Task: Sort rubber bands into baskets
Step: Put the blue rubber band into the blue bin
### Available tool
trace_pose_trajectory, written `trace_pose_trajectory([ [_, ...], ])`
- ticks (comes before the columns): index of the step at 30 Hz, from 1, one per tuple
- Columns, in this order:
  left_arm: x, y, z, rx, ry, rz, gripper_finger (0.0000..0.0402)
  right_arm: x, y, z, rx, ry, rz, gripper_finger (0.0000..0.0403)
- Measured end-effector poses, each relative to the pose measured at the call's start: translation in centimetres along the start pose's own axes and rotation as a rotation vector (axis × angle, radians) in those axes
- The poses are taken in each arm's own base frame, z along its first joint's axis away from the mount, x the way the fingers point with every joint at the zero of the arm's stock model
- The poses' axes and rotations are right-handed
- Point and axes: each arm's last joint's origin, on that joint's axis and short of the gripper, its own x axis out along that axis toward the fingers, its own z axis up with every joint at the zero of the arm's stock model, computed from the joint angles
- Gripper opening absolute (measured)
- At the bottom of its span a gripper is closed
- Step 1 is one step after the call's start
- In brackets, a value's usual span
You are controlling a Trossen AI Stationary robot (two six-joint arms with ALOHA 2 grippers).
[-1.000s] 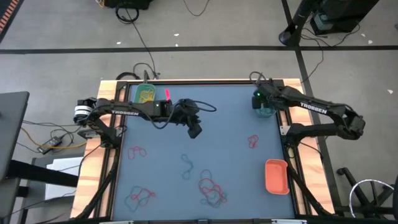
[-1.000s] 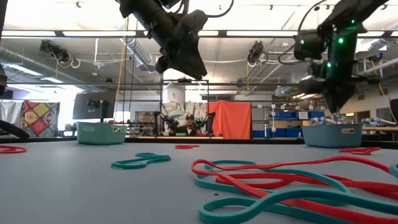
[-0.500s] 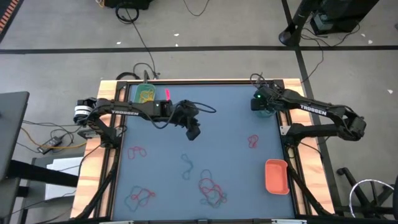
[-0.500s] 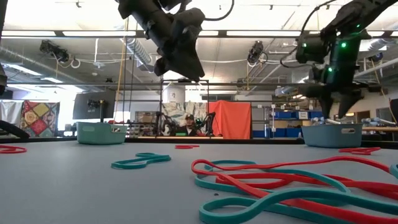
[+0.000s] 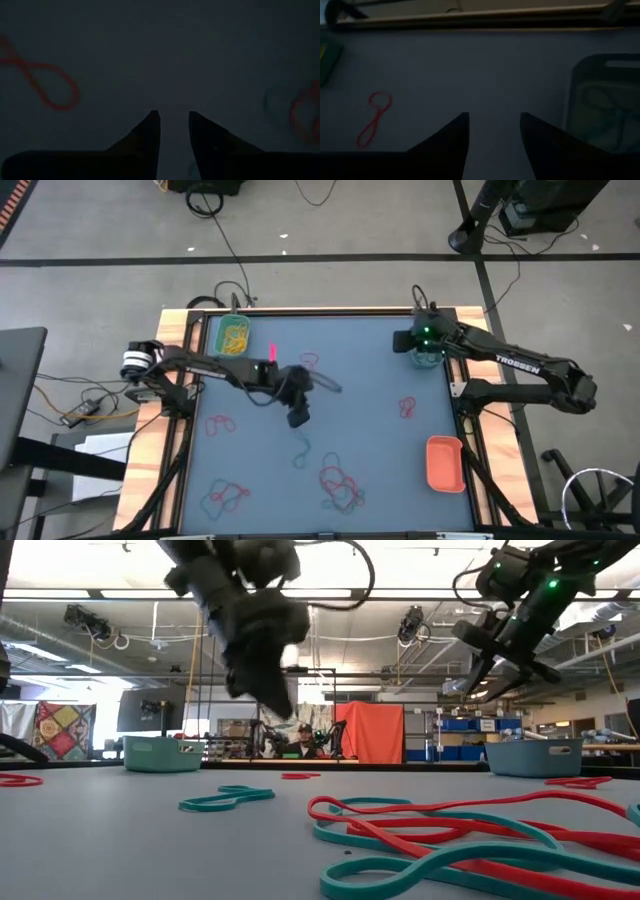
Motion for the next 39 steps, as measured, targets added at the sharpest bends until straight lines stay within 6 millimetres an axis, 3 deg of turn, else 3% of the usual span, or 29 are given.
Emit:
trace_pose_trajectory([
  [8, 2.4, -2.2, -5.1, 0.439, 0.032, -0.163, 0.0108, 0.0, 0.4, -0.5, -0.096, 0.035, 0.030, 0.0187],
  [13, 3.1, -2.0, -6.9, 0.432, 0.032, -0.067, 0.0108, 0.0, 0.6, -0.8, -0.117, 0.060, 0.046, 0.0187],
  [27, 6.2, -1.8, -8.1, 0.486, 0.079, -0.050, 0.0106, -0.2, 1.2, -1.5, -0.151, 0.093, 0.073, 0.0187],
  [30, 6.2, -1.8, -8.3, 0.477, 0.085, 0.006, 0.0083, -0.3, 1.3, -1.7, -0.149, 0.096, 0.076, 0.0187],
  [34, 6.2, -1.6, -8.3, 0.446, 0.107, -0.026, 0.0015, -0.3, 1.3, -1.7, -0.149, 0.096, 0.077, 0.0187],
  [39, 5.5, -2.2, -6.9, 0.383, 0.095, -0.033, 0.0004, -0.3, 1.4, -1.7, -0.123, 0.097, 0.081, 0.0187],
])
